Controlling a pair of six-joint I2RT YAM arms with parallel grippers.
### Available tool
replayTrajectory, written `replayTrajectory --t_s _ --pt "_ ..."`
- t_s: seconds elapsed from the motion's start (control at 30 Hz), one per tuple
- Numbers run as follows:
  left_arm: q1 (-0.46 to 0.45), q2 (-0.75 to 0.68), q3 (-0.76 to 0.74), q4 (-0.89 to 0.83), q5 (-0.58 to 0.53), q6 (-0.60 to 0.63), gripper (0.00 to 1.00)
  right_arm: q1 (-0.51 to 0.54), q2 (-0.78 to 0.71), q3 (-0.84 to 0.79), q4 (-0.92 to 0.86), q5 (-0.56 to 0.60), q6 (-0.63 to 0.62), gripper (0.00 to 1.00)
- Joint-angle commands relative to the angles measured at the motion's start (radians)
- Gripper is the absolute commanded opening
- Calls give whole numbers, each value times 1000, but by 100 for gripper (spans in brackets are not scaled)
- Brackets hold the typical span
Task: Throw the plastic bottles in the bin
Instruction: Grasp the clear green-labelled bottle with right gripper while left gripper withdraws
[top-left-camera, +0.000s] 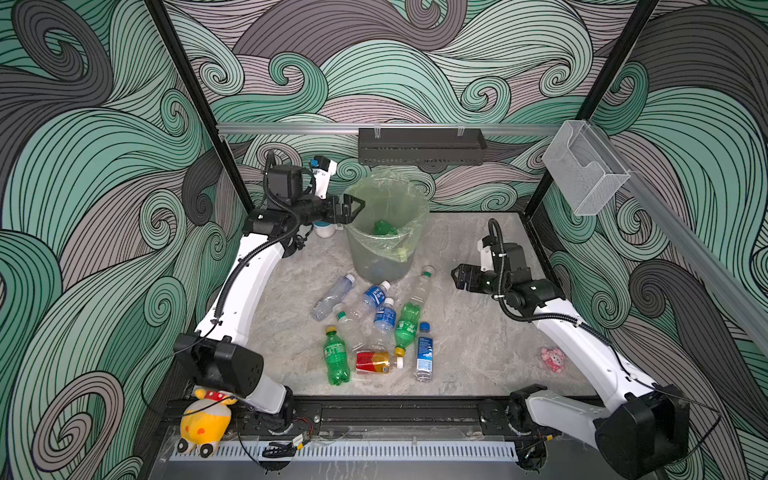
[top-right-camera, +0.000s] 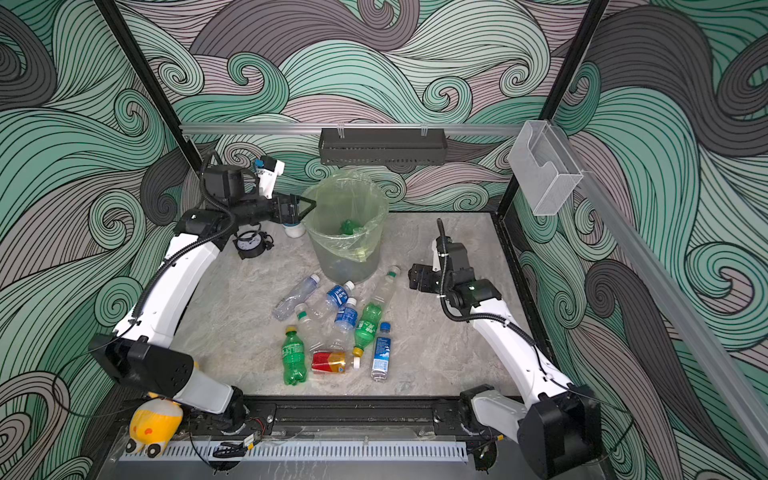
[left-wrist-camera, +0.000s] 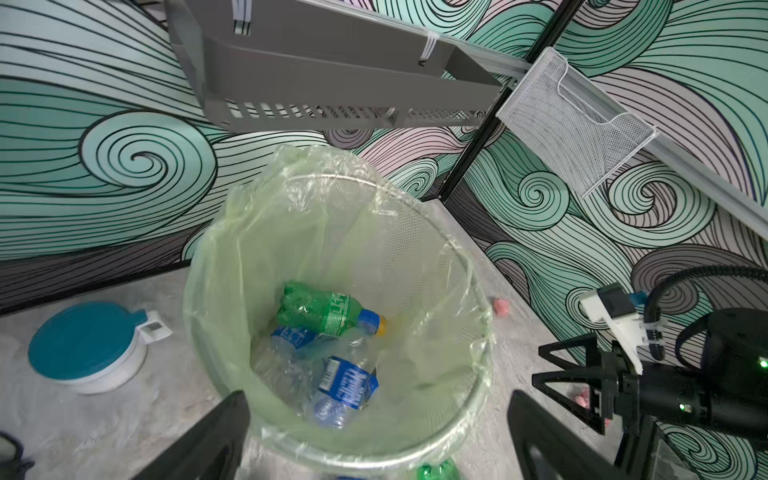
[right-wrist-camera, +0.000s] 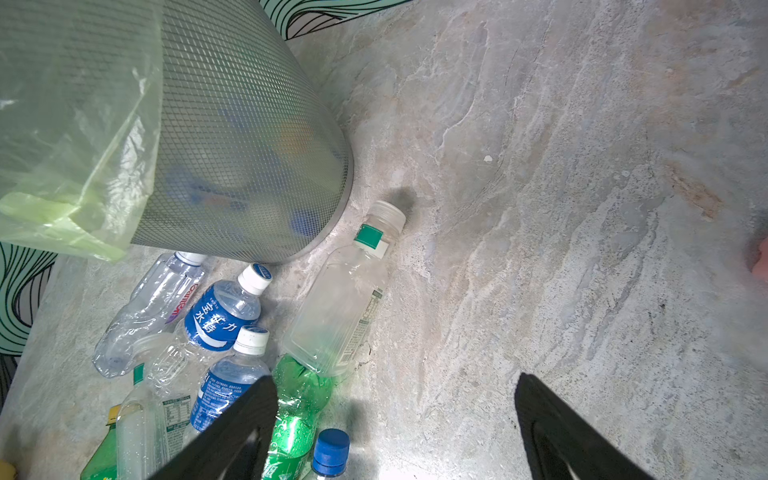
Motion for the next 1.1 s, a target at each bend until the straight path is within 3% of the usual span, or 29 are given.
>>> replayTrajectory --t_s 0.0,0.33,0.53,0.67,0.83,0.97,1.07 --pt "13 -170 -79 1 -60 18 99 -4 54 16 -17 -36 0 89" --pt "49 -440 -441 -80 -346 36 99 43 208 73 -33 -93 20 87" --pt "53 -524 -599 -89 -408 15 99 121 312 111 11 -95 48 88" --pt "54 -586 -696 -52 -518 -48 99 137 406 165 13 -85 41 88" --pt "56 -609 -754 -58 -538 -59 99 139 483 200 39 -97 55 86" --pt "56 -603 -760 -86 -655 -94 99 141 562 229 42 -110 54 86" --pt "57 -607 -771 -88 -669 -87 99 149 600 239 51 -117 53 86"
